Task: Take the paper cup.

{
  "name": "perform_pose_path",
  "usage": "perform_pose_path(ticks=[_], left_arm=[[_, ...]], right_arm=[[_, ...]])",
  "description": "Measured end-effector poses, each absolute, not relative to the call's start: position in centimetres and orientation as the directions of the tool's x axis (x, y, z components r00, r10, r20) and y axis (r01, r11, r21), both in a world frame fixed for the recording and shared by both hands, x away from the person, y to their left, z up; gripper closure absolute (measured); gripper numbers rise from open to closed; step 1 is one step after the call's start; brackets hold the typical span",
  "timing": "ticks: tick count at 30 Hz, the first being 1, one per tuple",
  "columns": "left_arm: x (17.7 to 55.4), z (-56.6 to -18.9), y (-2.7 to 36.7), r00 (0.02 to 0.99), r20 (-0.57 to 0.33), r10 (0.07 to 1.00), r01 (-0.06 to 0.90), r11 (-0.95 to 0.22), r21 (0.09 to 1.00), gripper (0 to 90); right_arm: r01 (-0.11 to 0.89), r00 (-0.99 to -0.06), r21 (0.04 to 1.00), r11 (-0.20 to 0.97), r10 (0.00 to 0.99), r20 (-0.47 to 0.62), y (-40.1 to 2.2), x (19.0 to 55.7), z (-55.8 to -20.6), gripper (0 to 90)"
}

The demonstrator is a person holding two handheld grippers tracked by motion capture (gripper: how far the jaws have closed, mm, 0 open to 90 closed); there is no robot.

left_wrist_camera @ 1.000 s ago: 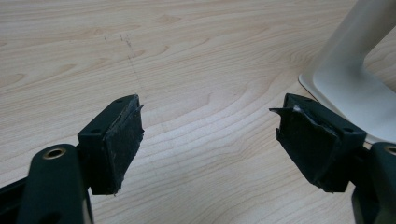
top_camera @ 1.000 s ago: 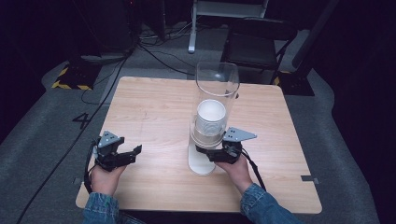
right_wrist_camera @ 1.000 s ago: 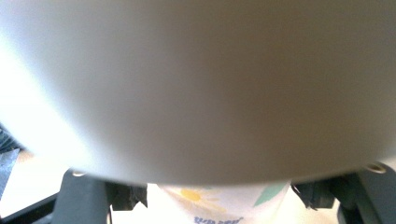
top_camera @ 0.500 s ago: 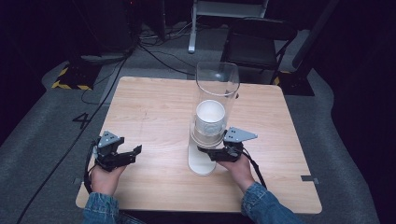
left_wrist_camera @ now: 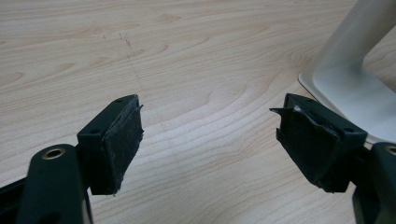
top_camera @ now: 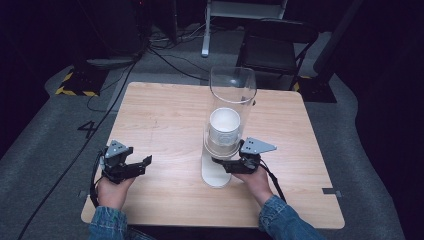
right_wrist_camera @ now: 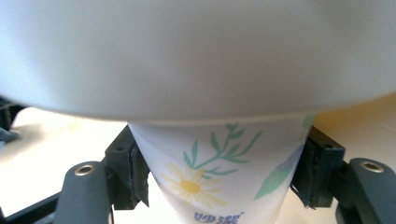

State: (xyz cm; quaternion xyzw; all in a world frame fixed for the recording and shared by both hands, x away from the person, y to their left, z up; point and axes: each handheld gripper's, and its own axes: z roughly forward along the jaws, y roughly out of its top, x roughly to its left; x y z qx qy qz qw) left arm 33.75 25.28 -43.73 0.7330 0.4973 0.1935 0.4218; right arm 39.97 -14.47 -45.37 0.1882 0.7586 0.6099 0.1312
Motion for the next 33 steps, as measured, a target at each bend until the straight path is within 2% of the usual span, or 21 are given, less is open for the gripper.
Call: perform_pose_path(ticks=[4, 33], left_arm=[[33.76, -43.74, 25.22, 0.429, -0.137, 0.893, 0.567, -0.148, 0.811, 22.2], [33.83, -43.77, 25.16, 0.431, -0.135, 0.892, 0.567, -0.151, 0.81, 22.2]], right_arm=[[0.156, -0.901, 0.975, 0.158, 0.428, 0.075, -14.26, 39.85, -45.42, 32.4], [0.207, -0.902, 0.972, 0.107, 0.406, 0.147, -14.07, 39.64, -46.02, 32.8]])
